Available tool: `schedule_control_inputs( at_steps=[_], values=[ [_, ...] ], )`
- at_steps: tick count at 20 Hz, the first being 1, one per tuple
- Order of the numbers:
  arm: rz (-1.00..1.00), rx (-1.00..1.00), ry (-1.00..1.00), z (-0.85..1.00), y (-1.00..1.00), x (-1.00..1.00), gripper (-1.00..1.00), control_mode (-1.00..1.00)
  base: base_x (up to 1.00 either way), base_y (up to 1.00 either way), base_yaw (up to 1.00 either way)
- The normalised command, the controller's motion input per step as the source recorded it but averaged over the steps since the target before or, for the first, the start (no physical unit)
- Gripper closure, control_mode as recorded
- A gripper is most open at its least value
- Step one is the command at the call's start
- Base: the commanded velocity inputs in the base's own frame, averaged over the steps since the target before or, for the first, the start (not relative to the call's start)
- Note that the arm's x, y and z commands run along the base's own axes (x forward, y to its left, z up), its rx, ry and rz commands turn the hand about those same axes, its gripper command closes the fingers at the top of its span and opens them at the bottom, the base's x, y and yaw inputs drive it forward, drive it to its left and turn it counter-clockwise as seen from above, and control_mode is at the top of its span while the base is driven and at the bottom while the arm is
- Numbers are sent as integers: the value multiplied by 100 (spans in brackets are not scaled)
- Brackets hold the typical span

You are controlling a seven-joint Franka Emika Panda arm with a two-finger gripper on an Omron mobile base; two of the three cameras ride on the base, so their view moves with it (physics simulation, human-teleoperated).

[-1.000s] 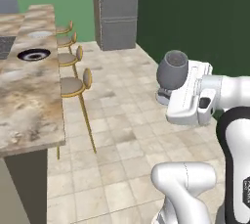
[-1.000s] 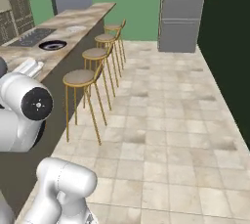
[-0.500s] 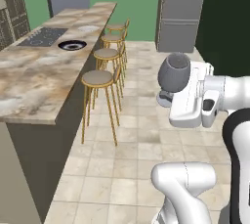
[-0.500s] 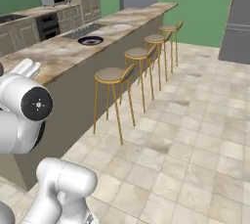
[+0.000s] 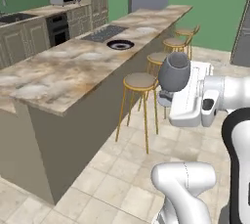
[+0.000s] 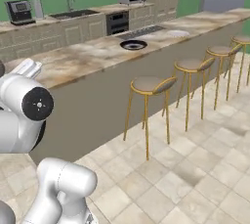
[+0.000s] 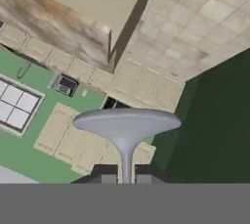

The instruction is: Retrieve the wine glasses from the counter and place one next to each plate.

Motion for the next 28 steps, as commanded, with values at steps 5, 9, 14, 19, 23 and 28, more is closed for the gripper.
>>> schedule_control_inputs(
  at_steps=[5, 9, 14, 19, 23, 28],
  values=[
    [0, 0, 0, 0, 0, 0, 100, 100, 44, -63, 69],
    [0, 0, 0, 0, 0, 0, 100, 100, 40, -99, 50],
    [0, 0, 0, 0, 0, 0, 100, 100, 36, -100, 52],
    [0, 0, 0, 0, 0, 0, 100, 100, 3, -100, 53],
    [0, 0, 0, 0, 0, 0, 100, 100, -24, -100, 41],
    [0, 0, 0, 0, 0, 0, 100, 100, -20, -100, 37]
  ],
)
